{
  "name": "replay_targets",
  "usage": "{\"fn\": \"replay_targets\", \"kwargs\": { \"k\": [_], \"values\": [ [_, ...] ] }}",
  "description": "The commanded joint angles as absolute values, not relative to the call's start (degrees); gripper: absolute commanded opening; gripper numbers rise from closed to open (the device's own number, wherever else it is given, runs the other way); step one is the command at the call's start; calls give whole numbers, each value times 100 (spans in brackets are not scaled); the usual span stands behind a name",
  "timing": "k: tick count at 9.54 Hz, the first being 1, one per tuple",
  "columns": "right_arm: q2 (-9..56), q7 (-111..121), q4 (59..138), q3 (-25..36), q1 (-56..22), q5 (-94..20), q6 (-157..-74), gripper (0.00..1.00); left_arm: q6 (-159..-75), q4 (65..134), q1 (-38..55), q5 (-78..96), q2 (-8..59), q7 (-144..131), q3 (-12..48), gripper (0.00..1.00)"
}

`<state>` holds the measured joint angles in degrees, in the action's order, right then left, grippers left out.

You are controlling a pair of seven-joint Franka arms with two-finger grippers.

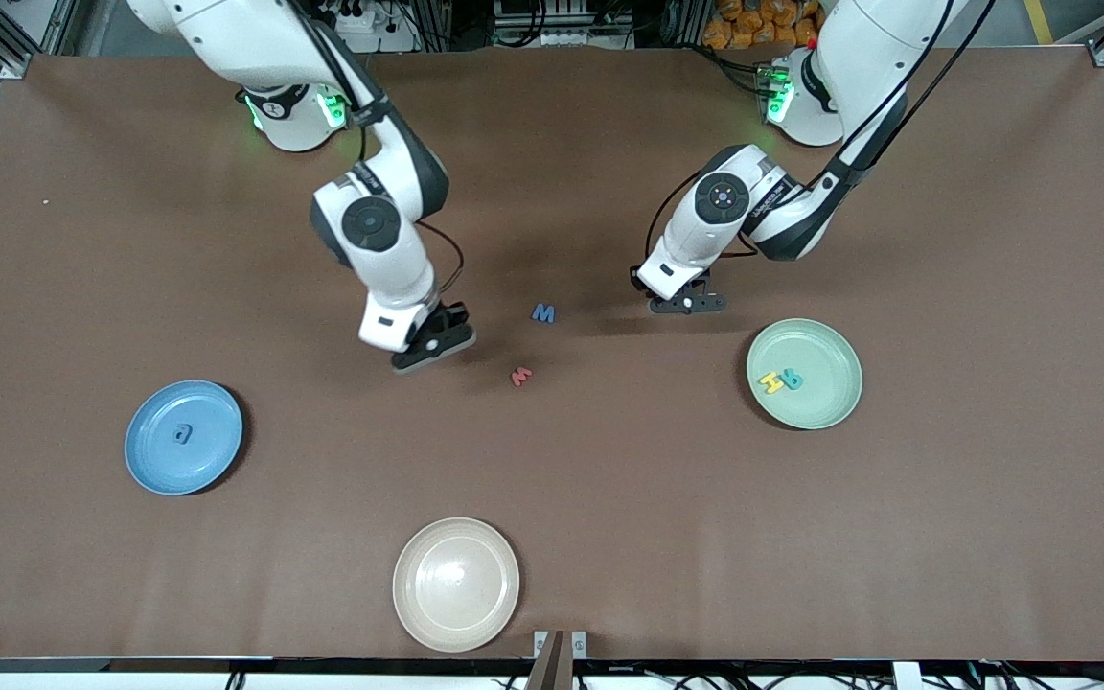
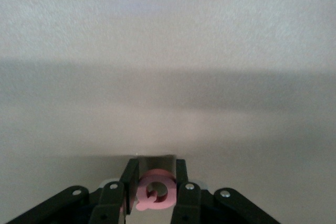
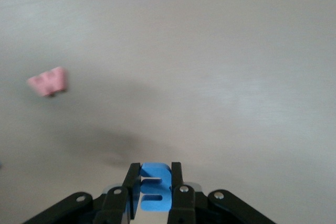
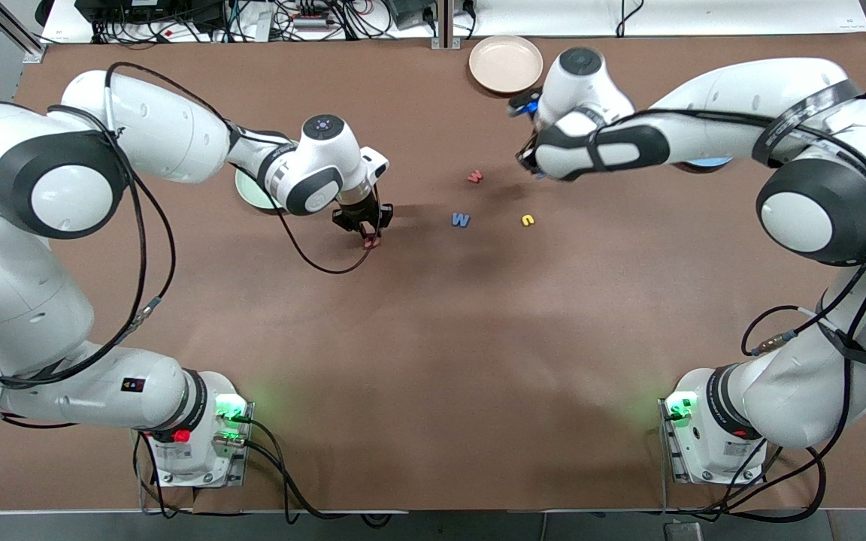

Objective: Sort upper and lower case letters into plates

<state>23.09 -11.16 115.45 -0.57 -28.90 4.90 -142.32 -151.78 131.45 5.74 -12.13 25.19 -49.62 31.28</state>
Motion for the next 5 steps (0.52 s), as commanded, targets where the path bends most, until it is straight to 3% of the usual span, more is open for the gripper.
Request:
{"fn": "replay_targets", "kwargs": {
  "k": [1,5],
  "values": [
    [2233,-1283,11172,437,-2629,615,-13660,0,-14540,12676,528,-1204,2540,-4966,3138,15],
    [2416,-609,10916,677,-1323,984,-13754,0,-13466,11928,-296,-1195,2531,-3398,3138,14]
  ]
}}
